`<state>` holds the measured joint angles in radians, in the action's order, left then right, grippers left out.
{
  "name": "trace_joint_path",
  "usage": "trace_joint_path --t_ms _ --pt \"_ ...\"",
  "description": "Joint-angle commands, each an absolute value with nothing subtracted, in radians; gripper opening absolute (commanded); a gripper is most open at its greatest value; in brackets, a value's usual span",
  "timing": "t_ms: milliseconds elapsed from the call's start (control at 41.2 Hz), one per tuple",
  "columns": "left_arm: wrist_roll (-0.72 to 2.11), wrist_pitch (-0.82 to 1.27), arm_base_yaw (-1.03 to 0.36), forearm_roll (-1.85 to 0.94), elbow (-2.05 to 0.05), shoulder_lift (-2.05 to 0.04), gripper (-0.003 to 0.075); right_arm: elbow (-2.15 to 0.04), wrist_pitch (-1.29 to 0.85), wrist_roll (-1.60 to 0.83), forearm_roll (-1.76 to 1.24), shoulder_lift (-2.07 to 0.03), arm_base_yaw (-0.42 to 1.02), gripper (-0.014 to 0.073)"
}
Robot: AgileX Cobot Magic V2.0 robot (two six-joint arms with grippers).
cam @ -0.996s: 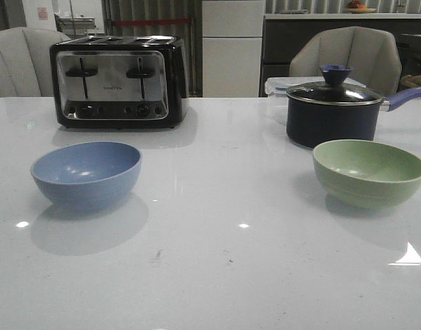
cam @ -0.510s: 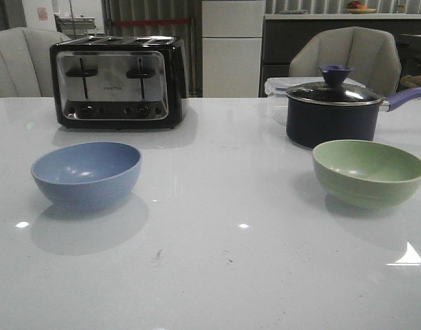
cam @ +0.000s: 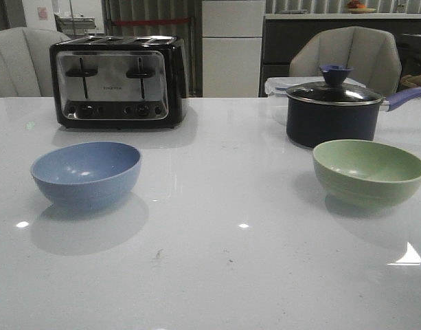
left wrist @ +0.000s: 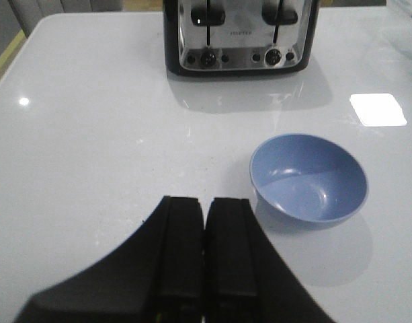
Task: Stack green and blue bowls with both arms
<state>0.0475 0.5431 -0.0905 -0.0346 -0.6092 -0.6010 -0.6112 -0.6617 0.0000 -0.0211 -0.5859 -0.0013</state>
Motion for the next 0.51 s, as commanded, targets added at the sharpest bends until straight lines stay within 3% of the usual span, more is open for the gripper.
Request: trace_joint_path --t_ms 0,97,170,219,340,413,486 --pt "0.045 0.472 -0.096 -0.046 -0.636 -0.652 0.0099 -0.631 -0.591 -0.008 -0.014 -0.652 -0.006 0.0037" --pt "0.045 0.482 -0.096 -0.046 -0.636 -0.698 0.0101 -0.63 -0.597 -0.008 -0.014 -0.708 -0.006 0.0057" --pt "0.045 0.483 -0.096 -0.046 -0.636 -0.725 0.0125 -0.63 -0.598 -0.008 -0.014 -0.75 -0.006 0.0135" --pt "0.045 0.483 -0.096 -0.048 -0.636 -0.74 0.0182 -0.63 -0.598 -0.008 -0.015 -0.769 -0.006 0.0233" --pt "0.045 0.483 -0.096 -0.048 -0.636 -0.755 0.0442 -0.631 -0.59 -0.008 -0.015 -0.829 -0.006 0.0482" --pt "0.045 0.481 -0.096 -0.048 -0.636 -0.755 0.0546 -0.633 -0.57 -0.008 -0.021 -0.87 -0.006 0.0552" --pt "0.045 0.481 -0.096 -0.048 -0.636 -0.755 0.0572 -0.645 -0.545 0.0 -0.029 -0.926 -0.007 0.0555"
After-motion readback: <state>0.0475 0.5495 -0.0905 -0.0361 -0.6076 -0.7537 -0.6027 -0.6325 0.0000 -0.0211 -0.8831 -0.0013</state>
